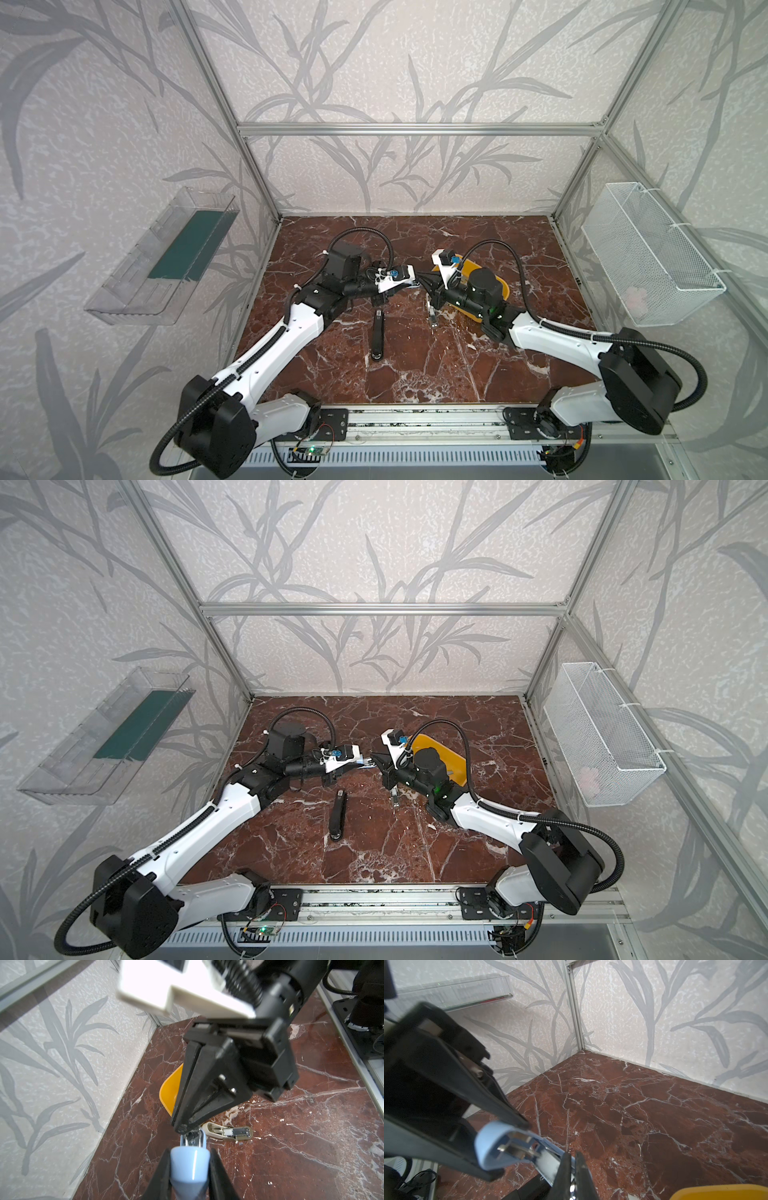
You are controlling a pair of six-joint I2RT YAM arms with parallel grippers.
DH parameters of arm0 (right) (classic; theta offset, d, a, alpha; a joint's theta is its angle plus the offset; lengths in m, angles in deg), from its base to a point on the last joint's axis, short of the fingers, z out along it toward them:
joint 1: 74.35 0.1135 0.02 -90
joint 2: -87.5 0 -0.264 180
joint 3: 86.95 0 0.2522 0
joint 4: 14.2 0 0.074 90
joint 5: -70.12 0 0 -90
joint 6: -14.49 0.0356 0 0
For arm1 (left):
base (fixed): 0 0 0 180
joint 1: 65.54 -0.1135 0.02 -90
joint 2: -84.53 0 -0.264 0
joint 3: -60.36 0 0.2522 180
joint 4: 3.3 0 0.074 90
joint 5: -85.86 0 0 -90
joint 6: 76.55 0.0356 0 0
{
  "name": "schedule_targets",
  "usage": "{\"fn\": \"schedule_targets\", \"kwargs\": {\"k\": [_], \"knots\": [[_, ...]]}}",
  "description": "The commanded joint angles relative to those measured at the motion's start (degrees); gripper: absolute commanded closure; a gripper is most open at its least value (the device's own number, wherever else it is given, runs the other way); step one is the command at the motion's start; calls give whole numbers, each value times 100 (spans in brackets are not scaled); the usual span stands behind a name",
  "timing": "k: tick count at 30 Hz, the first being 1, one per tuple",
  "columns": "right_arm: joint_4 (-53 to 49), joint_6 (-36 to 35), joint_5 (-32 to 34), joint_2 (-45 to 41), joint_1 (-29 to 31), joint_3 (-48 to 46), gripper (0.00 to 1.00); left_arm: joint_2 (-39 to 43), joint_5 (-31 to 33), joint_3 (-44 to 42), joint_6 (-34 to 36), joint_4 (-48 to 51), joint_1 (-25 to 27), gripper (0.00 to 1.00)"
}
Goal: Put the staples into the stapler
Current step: 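Close the right gripper on the light blue stapler held by the left gripper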
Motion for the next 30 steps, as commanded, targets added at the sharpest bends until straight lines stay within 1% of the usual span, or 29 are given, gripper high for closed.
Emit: {"fn": "schedule_targets", "kwargs": {"k": [1, 7, 9, 10, 12, 14, 16, 17, 18, 19, 20, 22, 24, 28, 30], "knots": [[73, 122, -120, 153, 30, 2, 91, 244, -357, 84, -225, -597, 38, 100], [428, 276, -475, 152, 78, -107, 91, 216, -339, 40, -312, -719, 37, 100], [459, 297, -439, 104, 100, -135, 91, 215, -342, 30, -323, -746, 43, 100], [443, 283, -386, 68, 100, -162, 89, 222, -329, 30, -323, -737, 41, 100], [381, 161, -191, -48, 100, -231, 78, 230, -279, 29, -271, -700, 38, 100], [383, -79, -13, -211, 100, -358, 63, 231, -232, 13, -248, -697, 44, 100], [476, -391, -9, -397, 100, -550, 55, 224, -249, 10, -229, -682, 40, 100], [504, -601, -108, -518, 100, -672, 51, 217, -296, 19, -171, -635, 41, 100], [768, -775, -225, -626, 100, -789, 45, 213, -363, 40, -102, -552, 37, 100], [887, -979, -388, -761, 100, -929, 38, 202, -472, 65, -4, -424, 43, 100], [1025, -1146, -548, -885, 100, -1073, 30, 196, -614, 90, 161, -252, 44, 100], [1246, -1382, -764, -1062, 100, -1260, 20, 194, -918, 127, 424, -3, 51, 100], [1233, -1553, -996, -1148, 100, -1279, 15, 196, -1191, 101, 474, 36, 48, 100], [1093, -1656, -1270, -1033, 100, -1090, 11, 166, -1808, 135, 713, 320, 46, 100], [1041, -1666, -1383, -906, 100, -975, 10, 134, -2042, 152, 759, 386, 55, 100]]}}
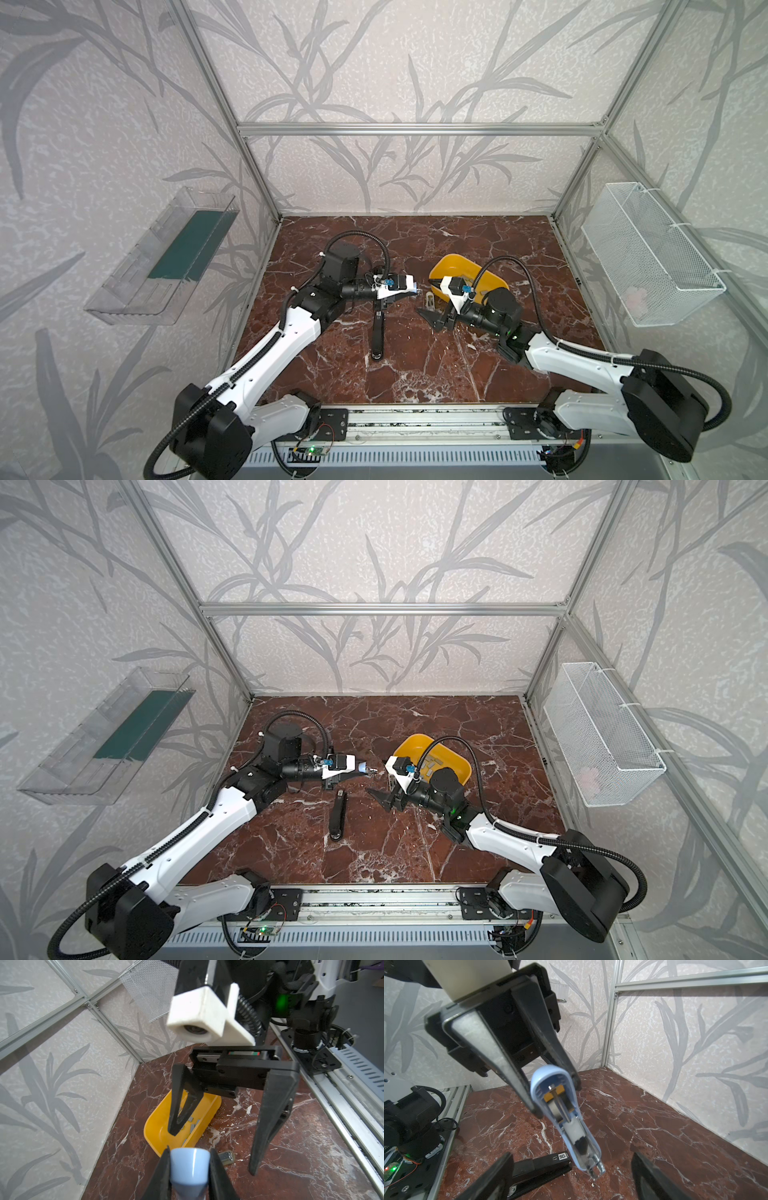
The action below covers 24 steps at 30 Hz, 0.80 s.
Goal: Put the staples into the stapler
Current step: 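Close the right gripper on the light blue stapler held by the left gripper, then open the left gripper while the right gripper pulls the light blue stapler away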
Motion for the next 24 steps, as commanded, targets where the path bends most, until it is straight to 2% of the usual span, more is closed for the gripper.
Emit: {"fn": "schedule_targets", "kwargs": {"k": [1, 5, 9, 15, 21, 24], "knots": [[122, -214, -372, 169, 26, 276, 10, -14, -780, 173, 346, 307, 14, 100], [129, -155, -474, 416, 26, 450, 12, -65, -931, 218, 434, 463, 26, 100], [231, -23, -580, 597, 26, 553, 23, -88, -1035, 215, 446, 472, 26, 100], [556, 249, -802, 868, 26, 626, 34, -112, -1106, 214, 420, 442, 29, 100], [771, 436, -742, 877, 35, 593, 62, -130, -1131, 198, 350, 379, 29, 100], [1010, 631, -745, 943, 35, 555, 72, -117, -1083, 184, 310, 322, 24, 100]]}}
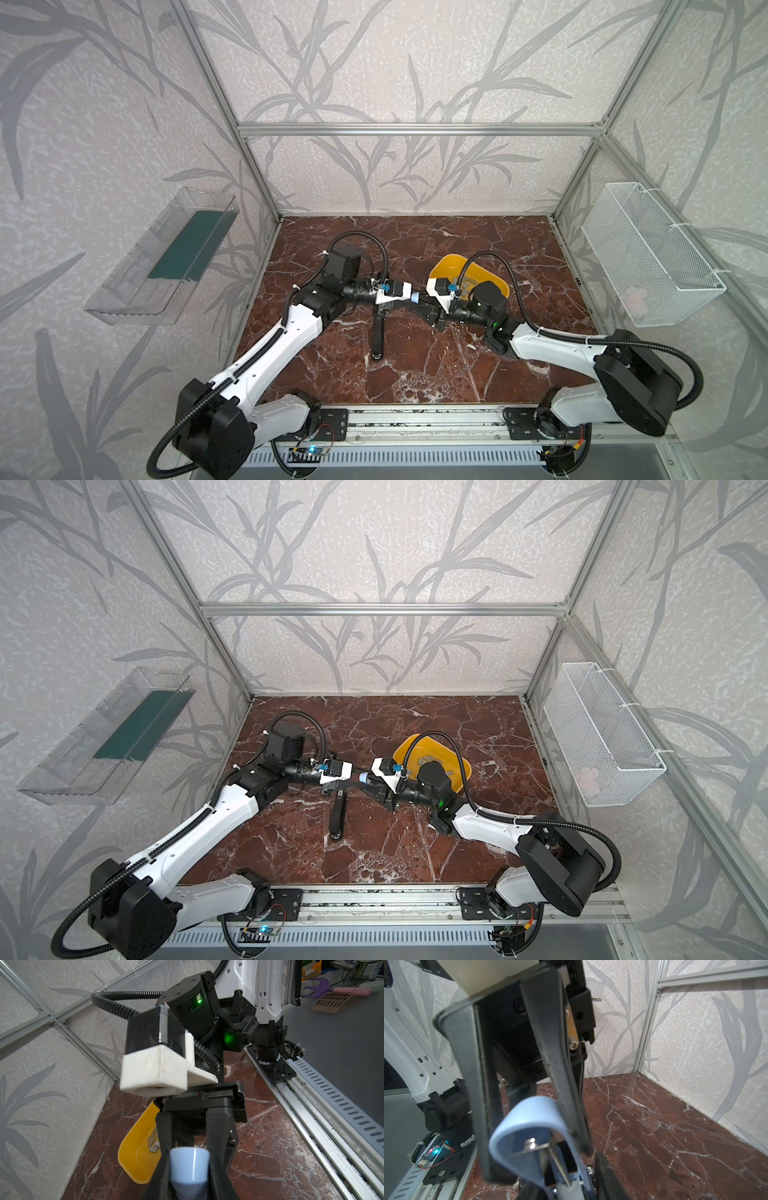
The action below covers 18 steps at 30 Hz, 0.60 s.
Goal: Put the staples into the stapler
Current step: 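Open the left gripper while the right gripper pulls the light blue stapler away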
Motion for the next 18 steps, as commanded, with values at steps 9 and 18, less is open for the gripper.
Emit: {"fn": "schedule_targets", "kwargs": {"k": [9, 18], "knots": [[439, 693, 637, -17, -16, 34, 86, 294, 350, -386, -566, -1244, 29, 37], [-1647, 962, 2219, -60, -2, 590, 94, 924, 1776, -1212, -1922, -3549, -782, 9]]}}
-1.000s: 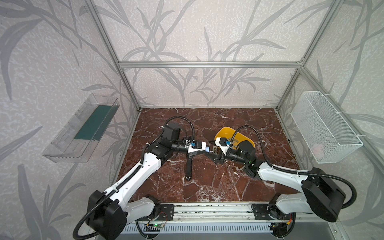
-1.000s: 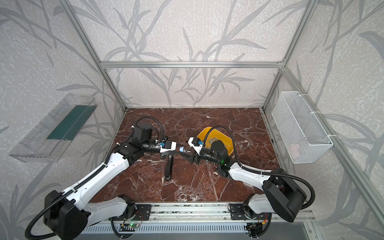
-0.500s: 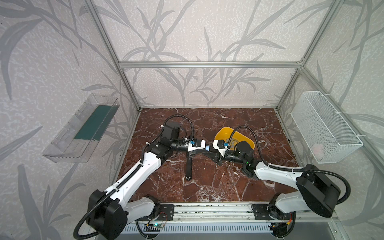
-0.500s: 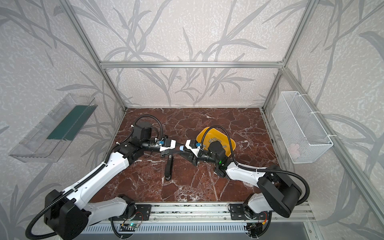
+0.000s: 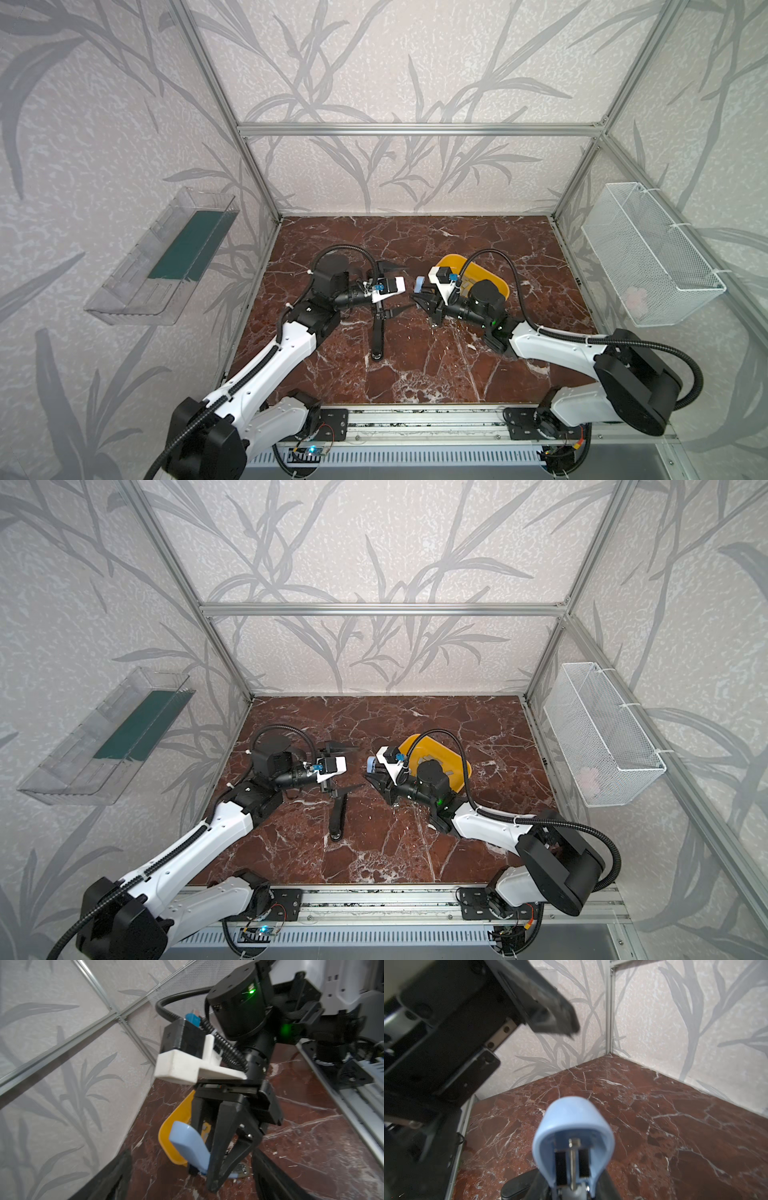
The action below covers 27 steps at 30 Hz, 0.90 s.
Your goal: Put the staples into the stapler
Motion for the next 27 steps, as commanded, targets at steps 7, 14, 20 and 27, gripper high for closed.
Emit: {"fn": "schedule_targets", "kwargs": {"k": [7, 14, 20, 27], "knots": [[-3026, 606, 1622, 727, -11, 1595, 100, 110, 1014, -387, -698, -2001, -1549, 9], [-3816, 614, 1952, 1662, 130, 2439, 100, 36, 1318, -312, 906, -916, -1899, 15], [-4526, 509, 2468, 2469, 250, 3152, 100, 68, 1094, -323, 1531, -498, -1895, 15], [-4783, 508, 2582, 2889, 326, 3511, 100, 13, 890, -361, 3113, 345, -1893, 17]]}}
